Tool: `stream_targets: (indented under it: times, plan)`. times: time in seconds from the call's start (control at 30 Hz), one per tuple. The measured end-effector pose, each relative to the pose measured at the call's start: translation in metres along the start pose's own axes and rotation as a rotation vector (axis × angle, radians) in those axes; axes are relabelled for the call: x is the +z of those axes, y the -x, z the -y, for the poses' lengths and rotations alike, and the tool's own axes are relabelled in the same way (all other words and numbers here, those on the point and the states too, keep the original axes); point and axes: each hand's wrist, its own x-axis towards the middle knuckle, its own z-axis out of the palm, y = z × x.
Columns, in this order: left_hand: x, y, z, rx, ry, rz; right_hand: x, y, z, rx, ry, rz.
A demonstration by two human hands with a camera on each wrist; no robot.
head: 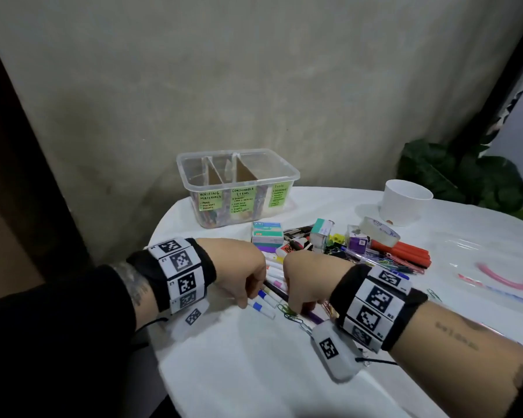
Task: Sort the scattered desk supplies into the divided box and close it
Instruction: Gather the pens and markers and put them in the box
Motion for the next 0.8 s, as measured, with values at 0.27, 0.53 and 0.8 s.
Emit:
stream_targets:
  times: [0.27,0.53,0.8]
  plan:
    - [-0.002,0.005,0.001,0.008,0.038,-0.215,0.003,0.006,-0.027,0.06,-0.265,-0.11]
    - [0.01,-0.007,-0.004,0.041,-0.094,-0.182,0.01,-0.012,-0.012,0.086,-0.255,-0.223]
    - [0.015,-0.008,-0.007,0.008,-0.093,-0.153,0.015,-0.011,-0.015,0.041,-0.298,-0.256]
